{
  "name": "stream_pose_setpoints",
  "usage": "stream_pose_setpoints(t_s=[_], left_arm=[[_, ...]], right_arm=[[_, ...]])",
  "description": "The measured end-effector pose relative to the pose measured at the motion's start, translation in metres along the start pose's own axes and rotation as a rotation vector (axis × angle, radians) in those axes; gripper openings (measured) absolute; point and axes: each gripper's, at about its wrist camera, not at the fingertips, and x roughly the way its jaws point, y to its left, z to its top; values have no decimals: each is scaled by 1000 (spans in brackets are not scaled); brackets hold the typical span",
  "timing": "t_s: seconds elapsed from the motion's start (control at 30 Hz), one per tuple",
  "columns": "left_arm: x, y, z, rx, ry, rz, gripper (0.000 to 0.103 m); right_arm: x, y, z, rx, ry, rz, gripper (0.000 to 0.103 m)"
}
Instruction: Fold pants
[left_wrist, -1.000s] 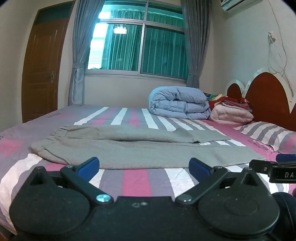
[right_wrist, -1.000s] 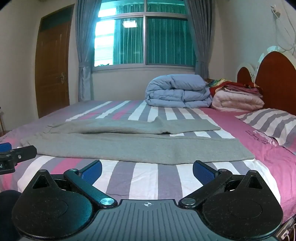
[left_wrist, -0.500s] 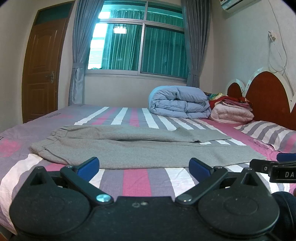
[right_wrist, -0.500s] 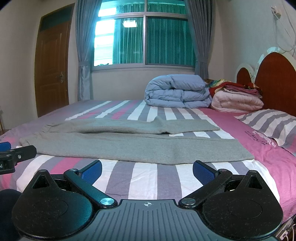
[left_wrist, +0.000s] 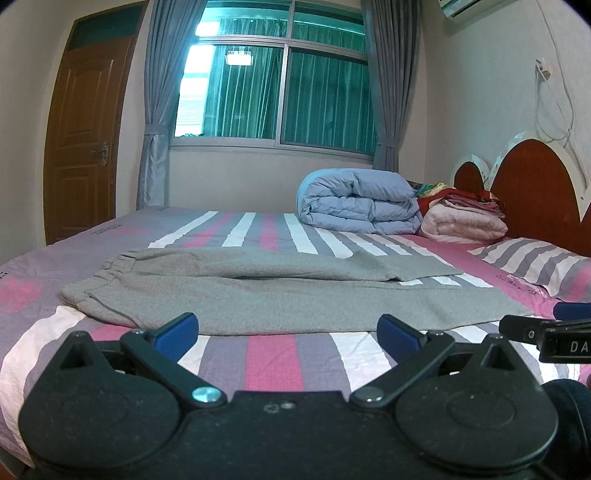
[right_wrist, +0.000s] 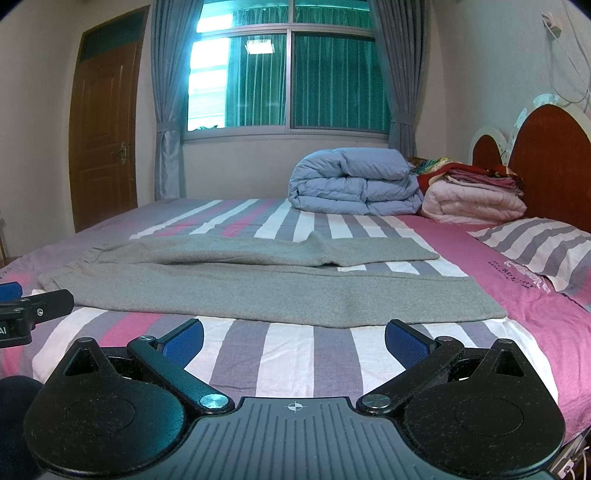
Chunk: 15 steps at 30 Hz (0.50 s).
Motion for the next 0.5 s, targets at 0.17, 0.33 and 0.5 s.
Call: stream_pose_setpoints(t_s=[0.17, 0.33, 0.5], left_arm=[[0, 0, 0, 1, 2, 0, 97], [0, 0, -1, 4, 1, 0, 97], [1, 0, -1, 2, 4, -1, 97]], right_arm=[[0, 0, 0, 0, 0, -1, 103], [0, 0, 0, 0, 0, 0, 103], [1, 1, 0, 0, 0, -1, 103]])
